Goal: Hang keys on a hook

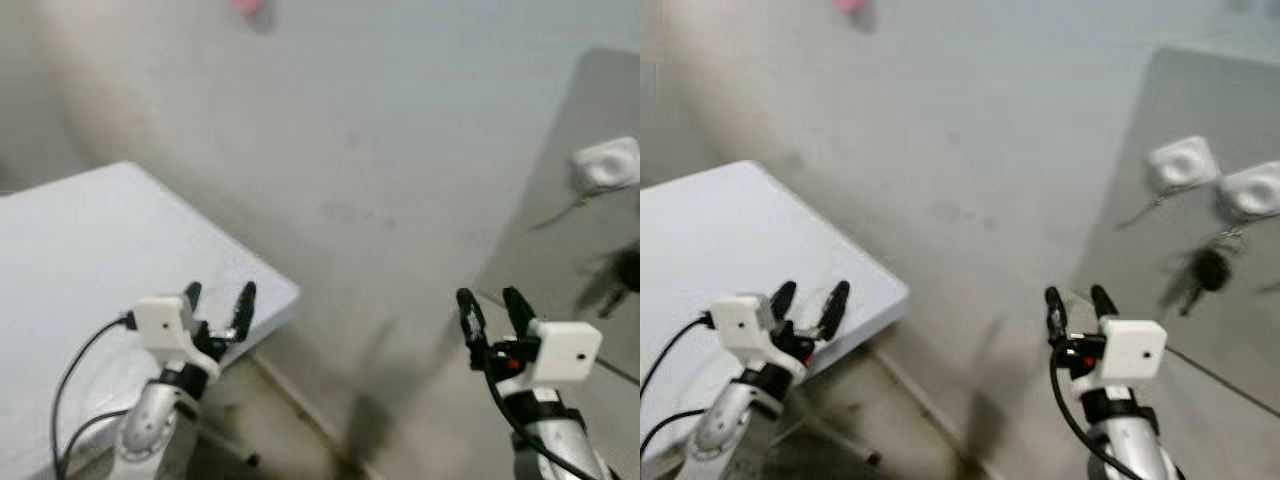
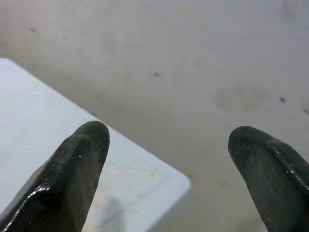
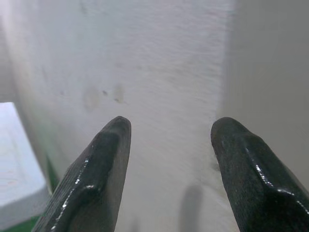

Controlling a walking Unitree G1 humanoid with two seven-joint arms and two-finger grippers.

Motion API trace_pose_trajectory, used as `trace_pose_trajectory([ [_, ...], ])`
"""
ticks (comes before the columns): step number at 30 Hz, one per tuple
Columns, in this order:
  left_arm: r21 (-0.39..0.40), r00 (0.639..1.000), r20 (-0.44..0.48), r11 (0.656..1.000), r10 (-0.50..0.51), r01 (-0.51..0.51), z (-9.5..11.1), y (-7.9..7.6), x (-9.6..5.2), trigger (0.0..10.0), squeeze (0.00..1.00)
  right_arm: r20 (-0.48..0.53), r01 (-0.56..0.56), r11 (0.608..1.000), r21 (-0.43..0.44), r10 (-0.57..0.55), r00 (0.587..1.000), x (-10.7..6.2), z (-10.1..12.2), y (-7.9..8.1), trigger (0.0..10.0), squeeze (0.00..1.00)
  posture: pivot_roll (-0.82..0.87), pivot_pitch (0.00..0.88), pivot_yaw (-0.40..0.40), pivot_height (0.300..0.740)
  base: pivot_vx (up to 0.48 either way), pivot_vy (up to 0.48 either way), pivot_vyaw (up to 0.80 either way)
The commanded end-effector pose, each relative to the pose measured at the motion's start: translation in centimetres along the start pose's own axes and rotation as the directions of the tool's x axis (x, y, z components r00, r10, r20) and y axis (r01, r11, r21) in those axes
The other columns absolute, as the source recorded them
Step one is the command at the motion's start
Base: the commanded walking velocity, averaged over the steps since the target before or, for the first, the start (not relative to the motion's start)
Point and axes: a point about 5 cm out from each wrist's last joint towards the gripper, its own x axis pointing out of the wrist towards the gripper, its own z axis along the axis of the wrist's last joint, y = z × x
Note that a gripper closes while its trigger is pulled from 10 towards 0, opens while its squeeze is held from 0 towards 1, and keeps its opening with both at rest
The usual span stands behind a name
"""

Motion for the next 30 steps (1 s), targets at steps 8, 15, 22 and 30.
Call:
trace_pose_trajectory([
  [8,0.015,1.0,-0.008,1.0,0.024,-0.023,0.3,0.4,0.4,10.0,0.0,0.014,-0.023,1.0,0.007,0.023,1.0,0.8,0.5,0.2,10.0,0.0,0.01,0.0,-0.022,0.74,0.0,0.0,0.8],
  [15,-0.002,0.997,-0.02,0.997,0.073,-0.073,0.2,0.9,1.1,10.0,0.0,0.031,-0.045,0.999,-0.002,0.045,0.999,1.9,0.9,0.2,10.0,0.0,0.01,0.0,-0.027,0.74,0.0,0.0,0.8],
  [22,-0.009,0.996,-0.02,0.997,0.083,-0.083,0.1,0.6,1.3,10.0,0.0,0.033,-0.047,0.999,0.006,0.047,0.998,2.1,1.0,0.2,10.0,0.0,0.01,0.0,-0.029,0.74,0.0,0.0,0.8],
  [30,-0.003,0.997,-0.031,0.997,0.072,-0.072,-0.2,0.3,1.4,10.0,0.0,0.03,-0.047,0.999,0.016,0.046,0.998,2.2,0.8,0.5,10.0,0.0,0.01,0.0,-0.03,0.74,0.0,0.0,0.8],
])
